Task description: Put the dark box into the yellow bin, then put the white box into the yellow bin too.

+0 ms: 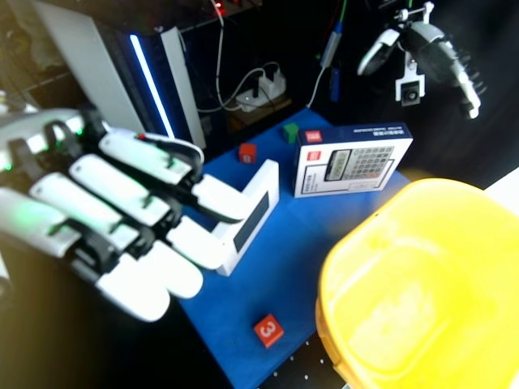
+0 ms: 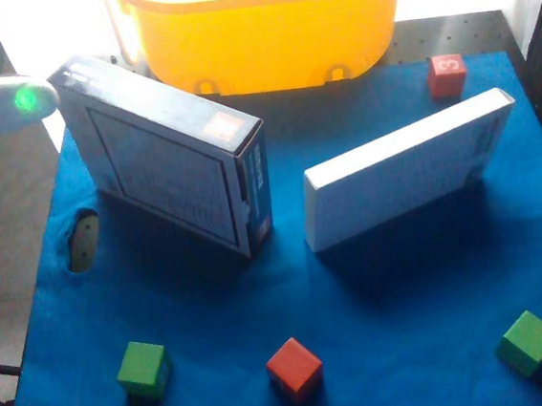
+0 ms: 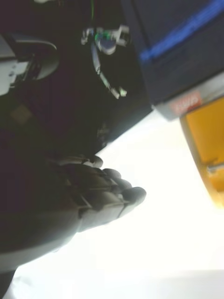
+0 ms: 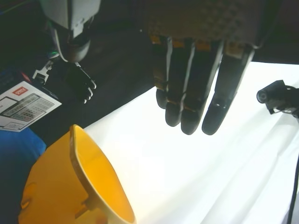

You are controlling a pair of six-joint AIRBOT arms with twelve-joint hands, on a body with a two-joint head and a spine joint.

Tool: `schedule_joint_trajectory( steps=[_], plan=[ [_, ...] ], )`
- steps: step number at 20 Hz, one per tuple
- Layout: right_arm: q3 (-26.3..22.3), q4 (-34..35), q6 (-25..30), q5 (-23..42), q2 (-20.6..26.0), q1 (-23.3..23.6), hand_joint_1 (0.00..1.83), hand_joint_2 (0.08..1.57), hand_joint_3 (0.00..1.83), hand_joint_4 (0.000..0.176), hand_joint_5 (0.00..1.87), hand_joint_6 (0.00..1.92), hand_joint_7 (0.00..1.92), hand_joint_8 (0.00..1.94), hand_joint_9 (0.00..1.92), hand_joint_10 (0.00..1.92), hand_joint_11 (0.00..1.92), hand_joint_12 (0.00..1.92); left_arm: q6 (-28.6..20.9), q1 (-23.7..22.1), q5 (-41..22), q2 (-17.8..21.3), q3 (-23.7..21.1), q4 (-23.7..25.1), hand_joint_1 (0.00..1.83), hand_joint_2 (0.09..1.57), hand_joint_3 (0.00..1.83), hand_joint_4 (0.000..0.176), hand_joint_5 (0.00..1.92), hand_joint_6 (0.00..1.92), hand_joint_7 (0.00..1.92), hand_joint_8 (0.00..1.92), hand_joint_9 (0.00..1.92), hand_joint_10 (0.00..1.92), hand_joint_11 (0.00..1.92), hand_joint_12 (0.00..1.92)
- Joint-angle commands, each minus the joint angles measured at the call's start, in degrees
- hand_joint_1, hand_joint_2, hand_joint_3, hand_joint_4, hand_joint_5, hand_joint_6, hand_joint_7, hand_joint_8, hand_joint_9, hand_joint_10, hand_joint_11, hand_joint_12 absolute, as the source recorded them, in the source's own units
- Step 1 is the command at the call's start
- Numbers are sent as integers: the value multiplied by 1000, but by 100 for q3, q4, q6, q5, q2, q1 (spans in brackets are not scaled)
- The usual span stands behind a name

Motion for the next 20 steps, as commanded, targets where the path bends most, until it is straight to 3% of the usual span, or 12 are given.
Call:
schedule_joint_trajectory(
  steps=[1, 3, 5, 7, 8, 10, 12, 14, 15, 17, 18, 20],
  plan=[
    [36, 53, -4, 687, -2, 87, 183, 893, 4, 24, 333, 0, 582, 0, 554, 0, 190, 654, -34, -148, -354, 37, 25, -154, 668, 873, 0, 101, 16, 5, 92, 5, 92, 10, 17, 341],
    [39, 53, -4, 686, -25, 86, 185, 893, 3, 34, 323, 0, 583, 2, 541, 0, 178, 642, -129, -478, -13, 19, 50, 327, 775, 800, 0, 134, 66, 5, 123, 3, 133, 8, 50, 334],
    [43, 52, -4, 680, -41, 86, 203, 892, 1, 61, 343, 8, 594, 6, 535, 2, 169, 632, -270, -665, 190, -35, 97, 641, 860, 744, 0, 137, 53, 0, 125, 0, 132, 1, 23, 313],
    [46, 51, -4, 680, -56, 86, 198, 911, 7, 56, 347, 6, 594, 4, 529, 0, 167, 621, -468, -761, 316, -123, 198, 852, 844, 755, 0, 143, 40, 0, 115, 3, 109, 3, 12, 273],
    [46, 51, -4, 680, -57, 86, 210, 918, 8, 41, 348, 5, 594, 4, 536, 3, 174, 620, -542, -825, 433, -169, 245, 987, 833, 756, 0, 138, 42, 1, 125, 7, 127, 10, 28, 276],
    [46, 51, -4, 680, -59, 86, 232, 908, 1, 14, 343, 2, 584, 4, 540, 4, 195, 621, -644, -932, 663, -245, 309, 1276, 779, 794, 15, 110, 33, 0, 89, 0, 92, 0, 23, 227],
    [44, 51, -4, 680, -62, 86, 204, 933, 11, 9, 337, 0, 577, 0, 528, 0, 197, 613, -876, -1034, 803, -335, 407, 1525, 746, 812, 18, 126, 32, 0, 48, 0, 59, 0, 6, 219],
    [44, 51, -4, 680, -62, 86, 180, 971, 19, 13, 339, 2, 578, 1, 516, 0, 181, 597, -1007, -1166, 971, -431, 471, 1821, 688, 813, 12, 90, 27, 0, 73, 11, 112, 20, 43, 237],
    [44, 51, -4, 680, -67, 86, 185, 994, 24, 3, 337, 1, 565, 0, 507, 0, 173, 594, -1057, -1209, 1018, -467, 484, 1937, 695, 843, 4, 79, 25, 0, 92, 3, 135, 9, 38, 257],
    [43, 50, -4, 680, -76, 86, 212, 1021, 6, 0, 348, 5, 553, 0, 511, 5, 179, 603, -1210, -1231, 1061, -503, 486, 2142, 717, 826, 0, 78, 44, 7, 118, 7, 163, 12, 62, 281],
    [42, 50, -4, 680, -76, 85, 219, 1019, 3, 0, 362, 10, 556, 2, 506, 3, 173, 599, -1254, -1231, 1075, -507, 486, 2202, 760, 757, 0, 65, 66, 9, 145, 11, 228, 4, 76, 419],
    [42, 50, -3, 680, -75, 83, 185, 1038, 8, 0, 369, 8, 557, 7, 511, 4, 190, 599, -1280, -1230, 1127, -509, 482, 2289, 949, 695, 0, 2, 239, 5, 455, 12, 574, 33, 263, 845]
  ],
)
